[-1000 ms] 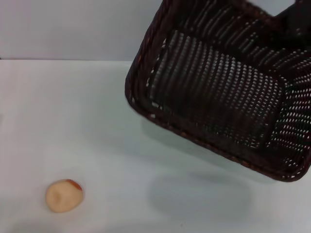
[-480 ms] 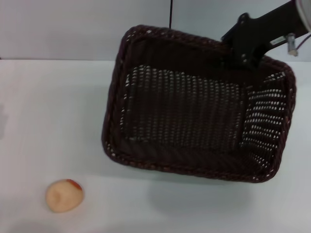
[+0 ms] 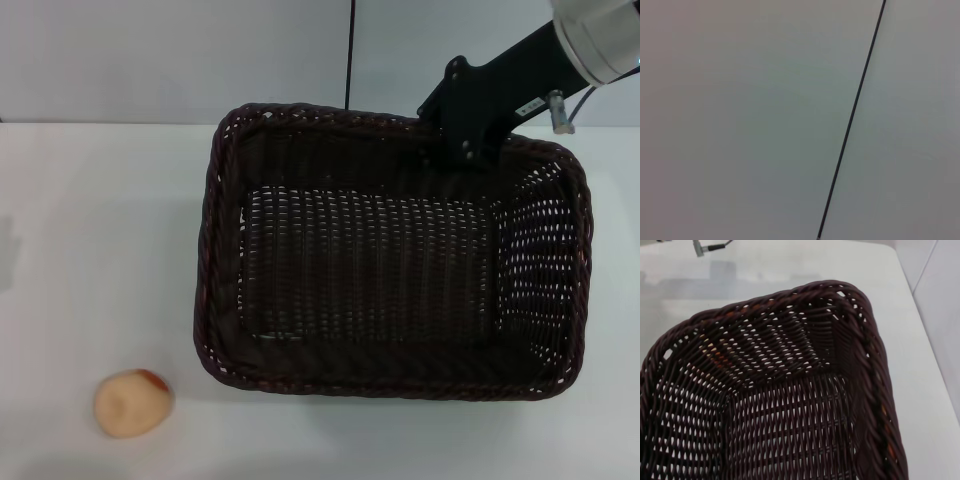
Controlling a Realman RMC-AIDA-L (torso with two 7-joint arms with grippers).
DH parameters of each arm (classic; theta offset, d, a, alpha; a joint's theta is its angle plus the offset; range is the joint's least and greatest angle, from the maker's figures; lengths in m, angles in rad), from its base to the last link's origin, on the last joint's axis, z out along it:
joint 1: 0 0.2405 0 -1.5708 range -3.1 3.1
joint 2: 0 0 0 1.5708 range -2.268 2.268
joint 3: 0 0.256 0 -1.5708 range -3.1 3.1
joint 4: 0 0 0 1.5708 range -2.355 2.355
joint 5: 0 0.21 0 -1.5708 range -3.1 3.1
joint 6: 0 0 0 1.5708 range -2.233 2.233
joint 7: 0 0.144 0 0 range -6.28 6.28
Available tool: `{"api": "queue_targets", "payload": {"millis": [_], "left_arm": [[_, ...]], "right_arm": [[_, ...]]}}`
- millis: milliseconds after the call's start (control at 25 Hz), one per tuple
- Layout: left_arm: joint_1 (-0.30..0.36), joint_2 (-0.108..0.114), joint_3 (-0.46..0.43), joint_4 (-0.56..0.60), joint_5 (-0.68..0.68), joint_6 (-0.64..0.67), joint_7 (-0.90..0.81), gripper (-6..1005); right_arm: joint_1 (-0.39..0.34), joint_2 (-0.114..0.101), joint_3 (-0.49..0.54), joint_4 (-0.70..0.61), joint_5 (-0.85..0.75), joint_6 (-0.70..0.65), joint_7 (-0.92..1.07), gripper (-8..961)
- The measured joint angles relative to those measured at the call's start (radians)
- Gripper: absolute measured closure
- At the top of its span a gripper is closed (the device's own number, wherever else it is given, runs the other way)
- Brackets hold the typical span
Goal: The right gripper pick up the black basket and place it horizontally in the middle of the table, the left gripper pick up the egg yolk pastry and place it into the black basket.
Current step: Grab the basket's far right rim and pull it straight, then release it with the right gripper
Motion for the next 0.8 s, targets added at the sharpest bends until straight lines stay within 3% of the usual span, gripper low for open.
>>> {"api": "queue_targets", "payload": {"millis": [440,680,800], "left_arm": [[0.006,0.000,0.030,-0.003,0.000,0.000,-0.002,312],[0.011,-0.001,0.043,-0.010,0.000,0.001,-0.002,317],[0.017,-0.002,0.054,-0.011,0.000,0.001,-0.003,319]], "right_arm": [[0.008,0.018,-0.014,-0.003,-0.003,0.068,-0.055,820],[0.020,0.038,-0.022,-0.004,-0.003,0.108,-0.062,756],[0.020,0.051,-0.029,-0.007,0.000,0.130,-0.075,622]]}}
